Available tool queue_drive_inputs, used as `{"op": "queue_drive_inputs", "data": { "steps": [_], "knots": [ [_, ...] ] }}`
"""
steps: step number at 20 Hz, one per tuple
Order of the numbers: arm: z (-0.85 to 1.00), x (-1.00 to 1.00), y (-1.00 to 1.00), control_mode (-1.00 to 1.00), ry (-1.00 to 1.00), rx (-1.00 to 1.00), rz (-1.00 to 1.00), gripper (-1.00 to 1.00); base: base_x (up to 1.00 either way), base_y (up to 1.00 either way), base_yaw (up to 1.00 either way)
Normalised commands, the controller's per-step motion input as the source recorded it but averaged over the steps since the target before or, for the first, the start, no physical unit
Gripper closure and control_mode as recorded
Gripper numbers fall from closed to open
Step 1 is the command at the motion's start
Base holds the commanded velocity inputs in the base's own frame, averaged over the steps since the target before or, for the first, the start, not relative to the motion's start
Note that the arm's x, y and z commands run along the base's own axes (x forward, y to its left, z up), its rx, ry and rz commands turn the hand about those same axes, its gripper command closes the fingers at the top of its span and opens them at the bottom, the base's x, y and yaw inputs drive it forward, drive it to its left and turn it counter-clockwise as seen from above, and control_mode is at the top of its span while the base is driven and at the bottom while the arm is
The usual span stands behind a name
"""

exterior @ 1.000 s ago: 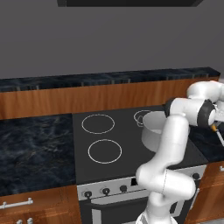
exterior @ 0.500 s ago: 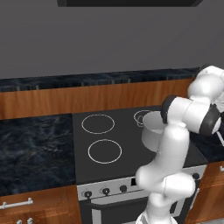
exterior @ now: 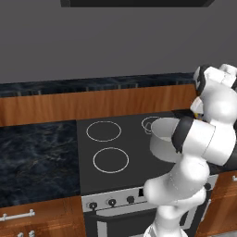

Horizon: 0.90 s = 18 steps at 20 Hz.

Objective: Put the potato and carrot in the pot. Retrieve the spatula and lightly stir the vegetables in the pot.

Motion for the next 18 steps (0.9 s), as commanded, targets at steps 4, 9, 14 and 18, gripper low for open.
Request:
{"op": "queue_drive_inputs", "data": {
  "steps": [4,9,14,18],
  "knots": [
    [0.01,0.0,0.97,-1.0,0.0,-0.09,0.01,1.0,0.0,0.0,0.0],
    [-0.1,0.02,0.5,-1.0,0.03,-0.12,-0.1,1.0,0.0,0.0,0.0],
    [-0.03,0.09,0.0,-1.0,0.12,-0.24,-0.16,1.0,0.0,0.0,0.0],
    [-0.1,0.16,0.01,-1.0,0.08,-0.22,-0.13,1.0,0.0,0.0,0.0]
  ]
}}
